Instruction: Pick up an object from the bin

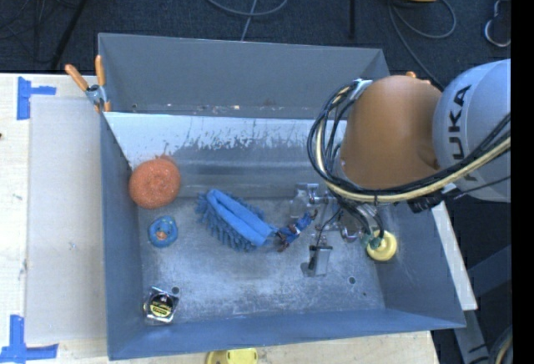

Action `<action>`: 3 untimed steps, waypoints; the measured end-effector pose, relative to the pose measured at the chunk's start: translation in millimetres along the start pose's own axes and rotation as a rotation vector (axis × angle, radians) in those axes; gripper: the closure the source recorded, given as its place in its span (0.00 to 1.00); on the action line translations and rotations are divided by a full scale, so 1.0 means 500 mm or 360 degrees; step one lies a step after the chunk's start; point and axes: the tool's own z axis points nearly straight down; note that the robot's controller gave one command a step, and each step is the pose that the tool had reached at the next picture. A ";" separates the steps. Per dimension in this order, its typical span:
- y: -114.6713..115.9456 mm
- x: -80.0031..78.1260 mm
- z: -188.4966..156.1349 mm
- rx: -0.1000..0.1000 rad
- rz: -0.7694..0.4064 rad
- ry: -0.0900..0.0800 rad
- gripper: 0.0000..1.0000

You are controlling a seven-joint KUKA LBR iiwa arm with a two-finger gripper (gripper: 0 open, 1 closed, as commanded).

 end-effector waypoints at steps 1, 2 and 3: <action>0.000 -0.003 -0.009 -0.0001 0.0001 -0.0013 0.00; 0.052 -0.032 0.068 0.0000 0.0055 -0.0028 0.00; 0.058 -0.066 0.161 -0.0005 0.0204 -0.0013 0.00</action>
Offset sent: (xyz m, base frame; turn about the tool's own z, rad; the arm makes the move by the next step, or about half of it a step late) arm 0.0212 0.0491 -0.0703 0.0490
